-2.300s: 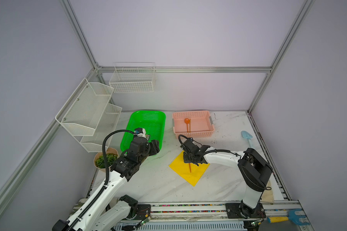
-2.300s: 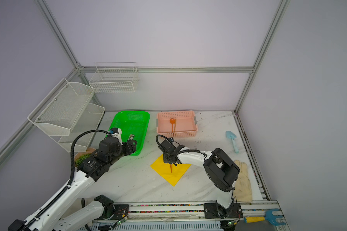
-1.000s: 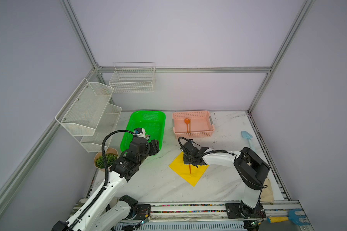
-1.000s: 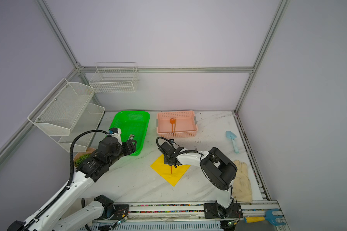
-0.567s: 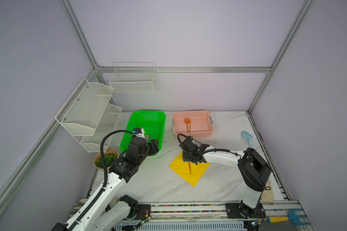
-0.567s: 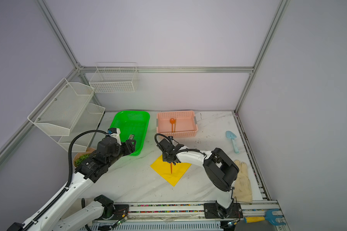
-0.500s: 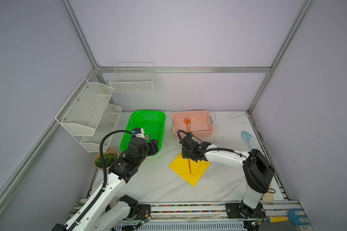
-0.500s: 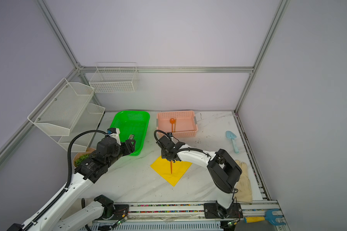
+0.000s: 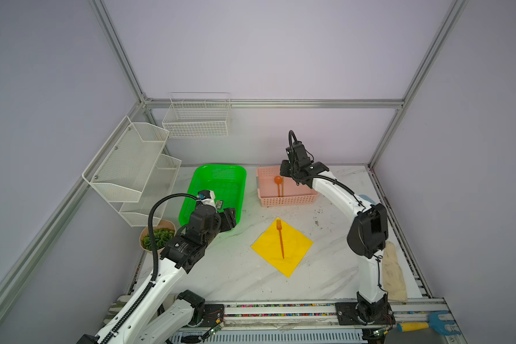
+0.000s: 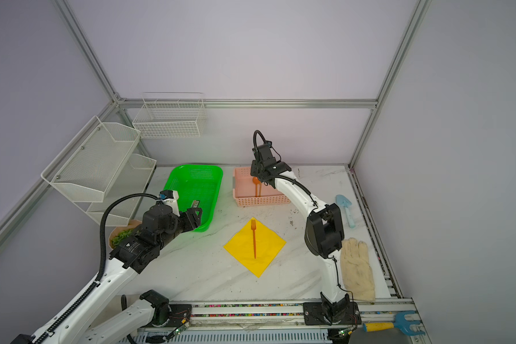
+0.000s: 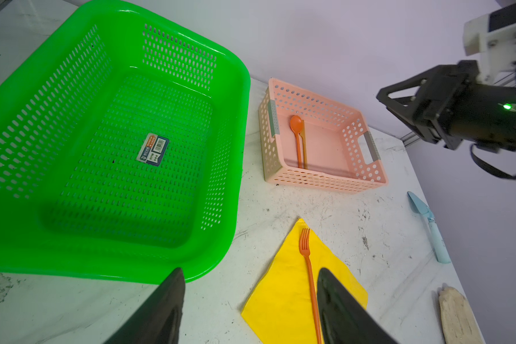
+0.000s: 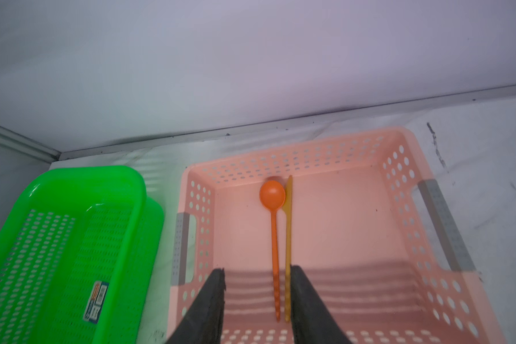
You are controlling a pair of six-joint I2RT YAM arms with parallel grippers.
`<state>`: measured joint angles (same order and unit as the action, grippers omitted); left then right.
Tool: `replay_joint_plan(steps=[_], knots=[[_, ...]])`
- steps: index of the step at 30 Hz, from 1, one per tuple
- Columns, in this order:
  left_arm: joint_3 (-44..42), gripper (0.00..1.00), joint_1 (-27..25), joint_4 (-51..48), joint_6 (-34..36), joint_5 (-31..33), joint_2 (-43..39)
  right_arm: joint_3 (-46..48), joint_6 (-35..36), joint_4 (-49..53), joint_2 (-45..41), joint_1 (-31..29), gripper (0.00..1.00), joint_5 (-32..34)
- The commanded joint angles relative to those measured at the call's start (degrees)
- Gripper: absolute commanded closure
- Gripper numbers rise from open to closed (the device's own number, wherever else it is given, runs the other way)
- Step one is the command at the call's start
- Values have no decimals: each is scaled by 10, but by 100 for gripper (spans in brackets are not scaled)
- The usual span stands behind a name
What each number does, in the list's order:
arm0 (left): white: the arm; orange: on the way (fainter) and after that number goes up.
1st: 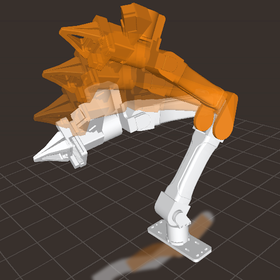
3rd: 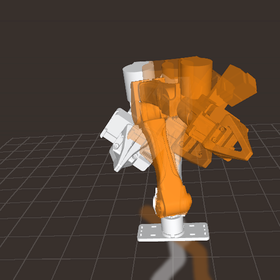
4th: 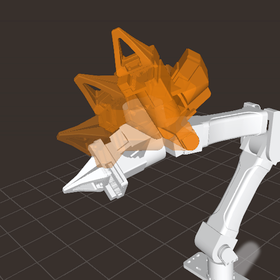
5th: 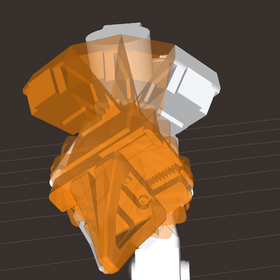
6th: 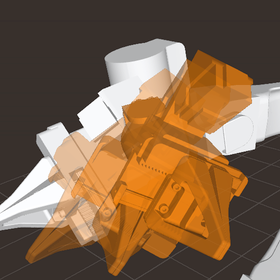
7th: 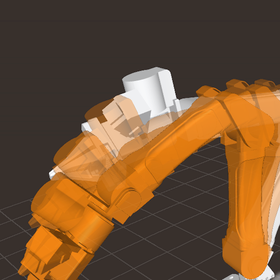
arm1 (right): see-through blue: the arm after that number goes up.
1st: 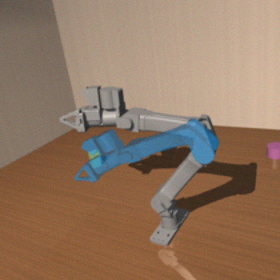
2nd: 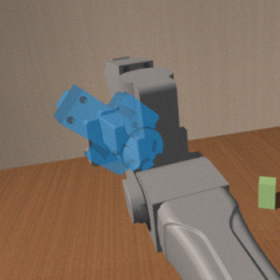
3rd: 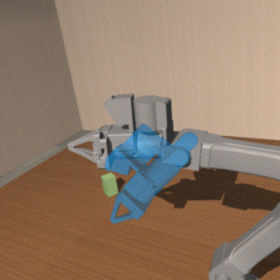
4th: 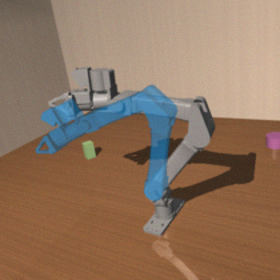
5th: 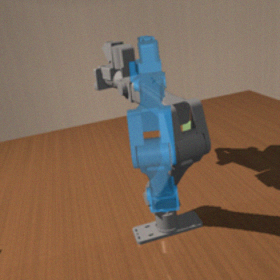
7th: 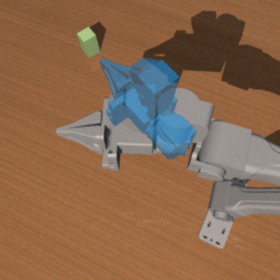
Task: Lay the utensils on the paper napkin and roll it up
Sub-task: 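Move the right gripper back into the pink basket above the orange spoon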
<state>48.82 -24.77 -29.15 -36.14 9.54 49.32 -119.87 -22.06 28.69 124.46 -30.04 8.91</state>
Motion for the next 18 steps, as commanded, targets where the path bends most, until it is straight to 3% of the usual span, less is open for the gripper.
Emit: replay_joint_plan(steps=[1, 6, 18], knots=[[-24, 31, -1, 24, 20, -10, -17, -126, 35, 103, 109, 13, 69, -32], [-28, 31, -1, 24, 32, -10, -30, -277, 36, 159, 220, 15, 74, -40], [-39, 31, -1, 40, 40, -13, -29, -244, 44, 154, 259, 13, 75, -69]])
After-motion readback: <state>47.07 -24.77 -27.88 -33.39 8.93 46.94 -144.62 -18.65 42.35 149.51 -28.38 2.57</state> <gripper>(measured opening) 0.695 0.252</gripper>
